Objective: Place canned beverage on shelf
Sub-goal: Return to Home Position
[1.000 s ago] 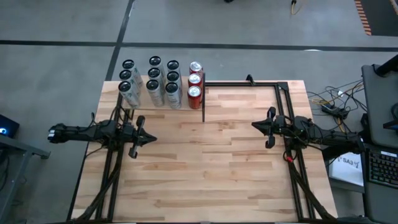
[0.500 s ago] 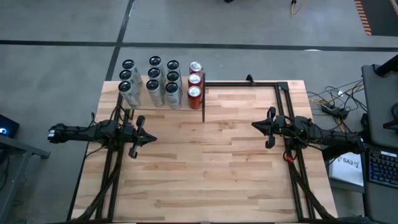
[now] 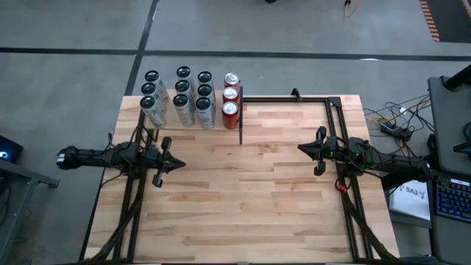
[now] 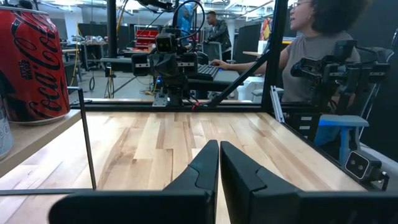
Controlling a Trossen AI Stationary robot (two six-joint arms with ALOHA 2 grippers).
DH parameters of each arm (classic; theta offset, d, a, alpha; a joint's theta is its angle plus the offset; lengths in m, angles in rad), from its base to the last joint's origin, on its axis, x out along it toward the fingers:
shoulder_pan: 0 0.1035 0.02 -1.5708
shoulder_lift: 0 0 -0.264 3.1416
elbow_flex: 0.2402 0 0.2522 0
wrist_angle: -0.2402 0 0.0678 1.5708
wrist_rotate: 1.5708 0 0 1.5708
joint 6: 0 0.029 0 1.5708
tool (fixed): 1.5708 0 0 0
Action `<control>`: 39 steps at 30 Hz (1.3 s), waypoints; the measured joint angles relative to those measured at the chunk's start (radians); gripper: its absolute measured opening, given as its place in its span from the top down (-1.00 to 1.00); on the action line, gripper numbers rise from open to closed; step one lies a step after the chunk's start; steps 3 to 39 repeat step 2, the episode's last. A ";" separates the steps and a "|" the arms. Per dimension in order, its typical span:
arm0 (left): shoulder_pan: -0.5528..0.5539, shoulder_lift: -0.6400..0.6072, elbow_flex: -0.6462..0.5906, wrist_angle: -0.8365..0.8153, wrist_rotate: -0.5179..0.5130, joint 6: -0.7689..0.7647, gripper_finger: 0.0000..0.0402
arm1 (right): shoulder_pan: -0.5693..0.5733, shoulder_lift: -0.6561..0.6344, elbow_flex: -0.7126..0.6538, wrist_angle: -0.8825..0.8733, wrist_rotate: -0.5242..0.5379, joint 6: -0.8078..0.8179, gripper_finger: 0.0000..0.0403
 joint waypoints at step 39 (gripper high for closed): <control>0.000 0.000 0.000 0.000 0.000 0.000 1.00 | 0.000 0.000 0.000 0.000 0.000 0.000 0.95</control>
